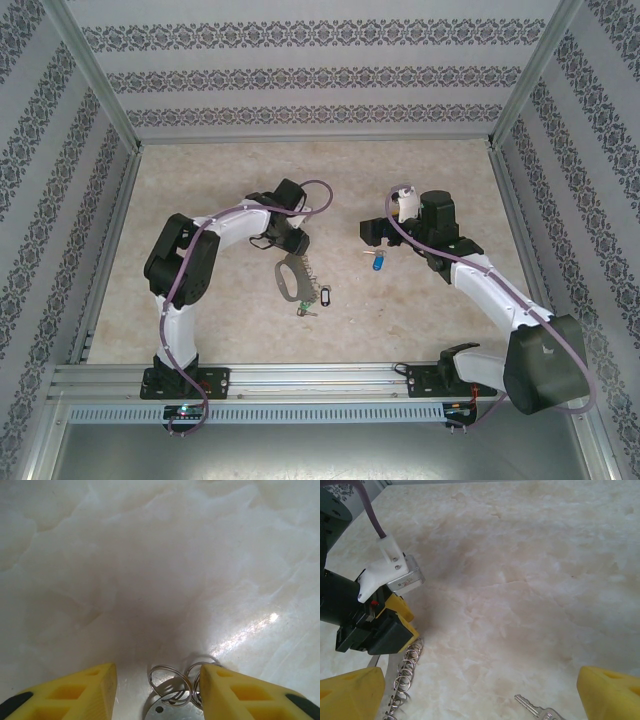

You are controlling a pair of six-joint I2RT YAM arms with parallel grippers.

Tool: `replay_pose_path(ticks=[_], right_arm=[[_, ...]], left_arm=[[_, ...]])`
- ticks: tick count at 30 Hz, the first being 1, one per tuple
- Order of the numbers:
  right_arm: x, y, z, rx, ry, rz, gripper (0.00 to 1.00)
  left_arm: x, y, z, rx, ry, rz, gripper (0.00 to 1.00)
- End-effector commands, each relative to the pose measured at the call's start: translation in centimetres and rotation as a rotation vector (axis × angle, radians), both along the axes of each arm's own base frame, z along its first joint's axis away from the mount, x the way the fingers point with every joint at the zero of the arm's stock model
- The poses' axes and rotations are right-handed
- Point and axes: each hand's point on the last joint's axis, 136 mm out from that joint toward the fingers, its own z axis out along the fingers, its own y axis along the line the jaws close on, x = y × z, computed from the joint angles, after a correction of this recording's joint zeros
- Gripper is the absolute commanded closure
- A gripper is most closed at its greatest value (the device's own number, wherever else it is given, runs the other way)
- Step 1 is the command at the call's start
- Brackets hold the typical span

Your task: Put the keys on the keyring

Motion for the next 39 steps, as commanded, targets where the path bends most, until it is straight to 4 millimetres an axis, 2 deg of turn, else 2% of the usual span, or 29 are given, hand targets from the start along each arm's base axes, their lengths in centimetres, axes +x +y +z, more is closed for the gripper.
replay_pose_path(ticks=[1, 17, 34, 39], right_arm=[[-0.4, 0.1, 0.7, -0.017, -0.039, 0.015, 0.02], [-0.8, -0.1, 1.6, -0.018, -0.074, 0.014, 0.02], [-1.1, -0.4, 2.0, -0.022, -0.095, 0.008, 0.02], [-1.1, -0.4, 2.1, -0.021, -0.097, 0.008, 0.02]], left_arm=[[-1.0, 1.0, -0.9, 0.091, 0.032, 0.005, 0.55], [-2.4, 2.3, -0.5, 0.200, 0.009, 0.008, 0.68], [-3.4, 4.1, -0.4, 0.322, 0.007, 0.061, 0.72], [-3.1, 4.3, 0.6, 0.326, -0.024, 0.092, 0.74]])
